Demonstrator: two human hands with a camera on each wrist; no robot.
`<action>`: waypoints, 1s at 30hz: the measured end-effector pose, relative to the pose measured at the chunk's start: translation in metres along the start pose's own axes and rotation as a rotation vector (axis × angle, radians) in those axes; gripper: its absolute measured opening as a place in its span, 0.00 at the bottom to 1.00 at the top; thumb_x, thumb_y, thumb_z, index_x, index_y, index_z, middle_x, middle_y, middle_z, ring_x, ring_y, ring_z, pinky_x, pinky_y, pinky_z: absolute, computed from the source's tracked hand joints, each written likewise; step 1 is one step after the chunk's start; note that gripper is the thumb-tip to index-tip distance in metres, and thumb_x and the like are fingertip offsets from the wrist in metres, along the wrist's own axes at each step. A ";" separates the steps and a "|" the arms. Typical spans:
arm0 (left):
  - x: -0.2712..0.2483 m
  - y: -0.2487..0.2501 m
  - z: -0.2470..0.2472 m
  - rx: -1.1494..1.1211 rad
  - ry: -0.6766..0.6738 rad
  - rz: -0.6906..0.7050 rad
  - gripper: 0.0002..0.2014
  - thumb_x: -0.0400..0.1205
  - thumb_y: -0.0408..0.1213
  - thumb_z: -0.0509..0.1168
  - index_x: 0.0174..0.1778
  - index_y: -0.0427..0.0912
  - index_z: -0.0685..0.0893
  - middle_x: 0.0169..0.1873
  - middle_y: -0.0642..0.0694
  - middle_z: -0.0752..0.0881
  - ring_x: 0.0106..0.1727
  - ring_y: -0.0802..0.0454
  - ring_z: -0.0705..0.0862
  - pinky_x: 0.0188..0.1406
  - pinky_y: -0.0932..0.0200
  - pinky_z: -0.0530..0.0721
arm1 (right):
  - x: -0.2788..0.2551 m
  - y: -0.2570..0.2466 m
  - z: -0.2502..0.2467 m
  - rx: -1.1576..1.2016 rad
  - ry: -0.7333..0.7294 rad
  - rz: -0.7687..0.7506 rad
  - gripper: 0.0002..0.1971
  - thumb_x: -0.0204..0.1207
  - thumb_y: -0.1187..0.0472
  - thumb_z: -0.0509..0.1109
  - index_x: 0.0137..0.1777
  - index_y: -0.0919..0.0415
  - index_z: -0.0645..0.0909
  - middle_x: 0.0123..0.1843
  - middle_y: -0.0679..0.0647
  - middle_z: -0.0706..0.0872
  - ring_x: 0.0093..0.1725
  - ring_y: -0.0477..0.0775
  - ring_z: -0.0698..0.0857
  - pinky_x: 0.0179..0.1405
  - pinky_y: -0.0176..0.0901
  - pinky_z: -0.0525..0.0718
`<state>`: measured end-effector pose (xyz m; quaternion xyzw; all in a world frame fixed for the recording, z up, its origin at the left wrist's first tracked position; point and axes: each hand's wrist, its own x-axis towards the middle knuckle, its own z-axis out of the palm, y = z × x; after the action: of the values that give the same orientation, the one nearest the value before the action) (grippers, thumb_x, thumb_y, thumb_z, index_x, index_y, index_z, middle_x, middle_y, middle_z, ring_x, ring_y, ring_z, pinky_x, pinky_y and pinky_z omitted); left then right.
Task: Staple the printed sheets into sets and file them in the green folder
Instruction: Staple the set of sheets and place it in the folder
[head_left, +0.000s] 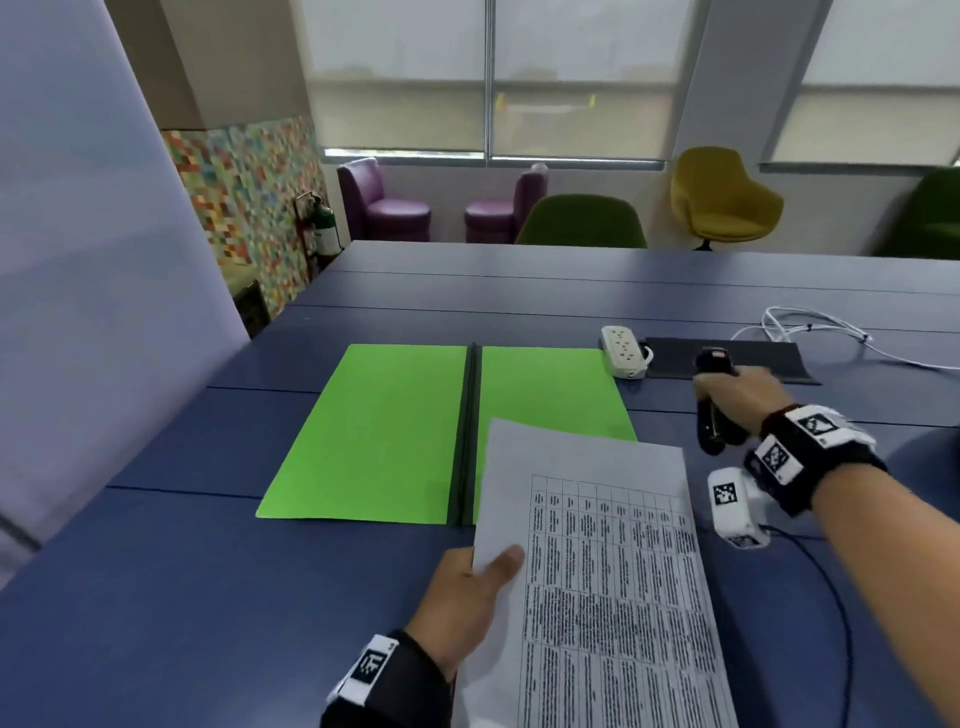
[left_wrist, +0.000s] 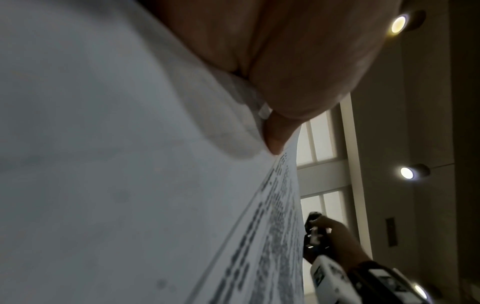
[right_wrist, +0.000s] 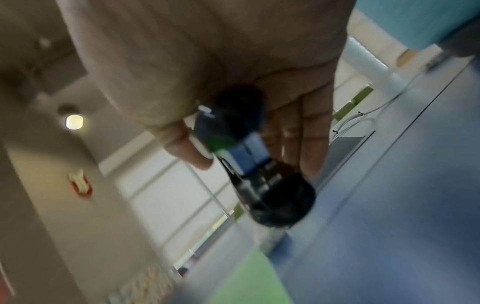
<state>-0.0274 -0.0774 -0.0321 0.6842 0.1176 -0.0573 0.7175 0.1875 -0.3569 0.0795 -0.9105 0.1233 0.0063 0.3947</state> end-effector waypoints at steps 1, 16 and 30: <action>0.000 0.000 0.000 0.008 -0.007 0.003 0.12 0.83 0.45 0.67 0.51 0.41 0.92 0.50 0.46 0.93 0.54 0.50 0.90 0.61 0.52 0.84 | -0.002 -0.012 -0.008 0.198 0.019 -0.004 0.10 0.72 0.61 0.68 0.48 0.68 0.82 0.40 0.68 0.89 0.35 0.62 0.87 0.35 0.46 0.82; 0.009 -0.014 -0.003 0.080 0.015 0.001 0.34 0.73 0.63 0.69 0.47 0.27 0.84 0.33 0.42 0.76 0.33 0.50 0.72 0.37 0.56 0.72 | -0.114 -0.115 0.108 0.545 -0.401 -0.192 0.06 0.66 0.59 0.67 0.40 0.58 0.73 0.38 0.67 0.82 0.39 0.67 0.85 0.51 0.82 0.84; 0.003 -0.006 -0.002 0.217 0.022 0.024 0.16 0.82 0.54 0.66 0.39 0.44 0.78 0.24 0.49 0.66 0.20 0.57 0.61 0.24 0.63 0.63 | -0.076 -0.113 0.139 0.449 -0.376 -0.272 0.07 0.60 0.57 0.67 0.37 0.54 0.73 0.34 0.60 0.80 0.35 0.64 0.83 0.45 0.80 0.87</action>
<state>-0.0259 -0.0760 -0.0390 0.7598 0.1101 -0.0535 0.6385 0.1515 -0.1661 0.0727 -0.7918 -0.0760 0.0942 0.5987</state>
